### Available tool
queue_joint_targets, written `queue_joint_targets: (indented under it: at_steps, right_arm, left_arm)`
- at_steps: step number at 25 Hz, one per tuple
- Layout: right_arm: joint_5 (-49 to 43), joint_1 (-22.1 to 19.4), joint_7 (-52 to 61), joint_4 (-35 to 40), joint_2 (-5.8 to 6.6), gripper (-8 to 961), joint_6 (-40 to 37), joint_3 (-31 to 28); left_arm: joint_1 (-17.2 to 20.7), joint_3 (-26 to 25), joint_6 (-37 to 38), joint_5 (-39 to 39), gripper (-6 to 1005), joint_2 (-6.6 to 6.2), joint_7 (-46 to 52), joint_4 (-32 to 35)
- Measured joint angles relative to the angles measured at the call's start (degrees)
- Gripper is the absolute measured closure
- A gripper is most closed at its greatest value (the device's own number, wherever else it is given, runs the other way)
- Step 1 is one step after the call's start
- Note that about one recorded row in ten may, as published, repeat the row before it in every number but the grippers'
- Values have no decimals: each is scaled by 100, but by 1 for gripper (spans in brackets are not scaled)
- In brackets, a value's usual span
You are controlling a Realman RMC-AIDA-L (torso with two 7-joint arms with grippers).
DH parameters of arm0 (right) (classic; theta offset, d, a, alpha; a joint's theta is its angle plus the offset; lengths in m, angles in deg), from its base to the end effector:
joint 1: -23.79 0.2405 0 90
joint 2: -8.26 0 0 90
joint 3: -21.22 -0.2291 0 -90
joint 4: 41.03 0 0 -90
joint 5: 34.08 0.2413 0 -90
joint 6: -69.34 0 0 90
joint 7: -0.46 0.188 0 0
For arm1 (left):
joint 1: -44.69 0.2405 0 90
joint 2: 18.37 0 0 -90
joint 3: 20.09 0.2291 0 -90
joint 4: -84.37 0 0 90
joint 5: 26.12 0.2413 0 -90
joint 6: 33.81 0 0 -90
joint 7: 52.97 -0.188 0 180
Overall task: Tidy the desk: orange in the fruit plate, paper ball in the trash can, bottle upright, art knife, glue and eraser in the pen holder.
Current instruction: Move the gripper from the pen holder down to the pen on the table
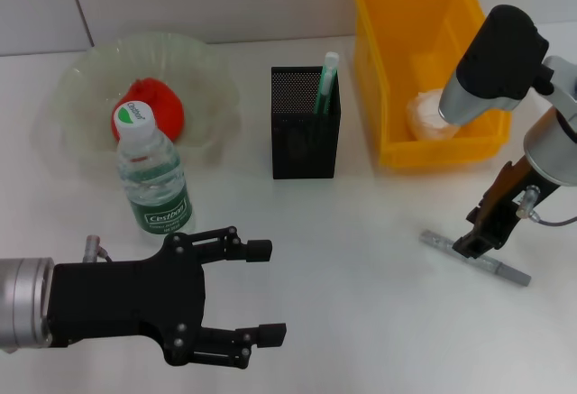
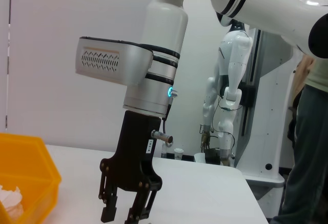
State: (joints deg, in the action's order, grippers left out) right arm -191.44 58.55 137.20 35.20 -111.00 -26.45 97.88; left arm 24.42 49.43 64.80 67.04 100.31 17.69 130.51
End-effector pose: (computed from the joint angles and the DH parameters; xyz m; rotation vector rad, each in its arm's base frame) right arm 0.2039 0.3688 -0.0052 -2.6158 0.7962 -0.7641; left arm -0.1909 0.2861 -0.0514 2.9757 0.1807 0.9221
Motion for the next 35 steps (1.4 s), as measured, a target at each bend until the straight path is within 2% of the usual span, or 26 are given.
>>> queue_joint_targets:
  at_steps: [15,35]
  right_arm:
    - [-18,40,29,-259,-1,503,107,69]
    - [-10,81,32,-542,0,561,335,150]
  left_arm:
    - [-10,0,-26,1,138,-3,-4,-9]
    - [-11,0,-32,12,137,0,-9,-45]
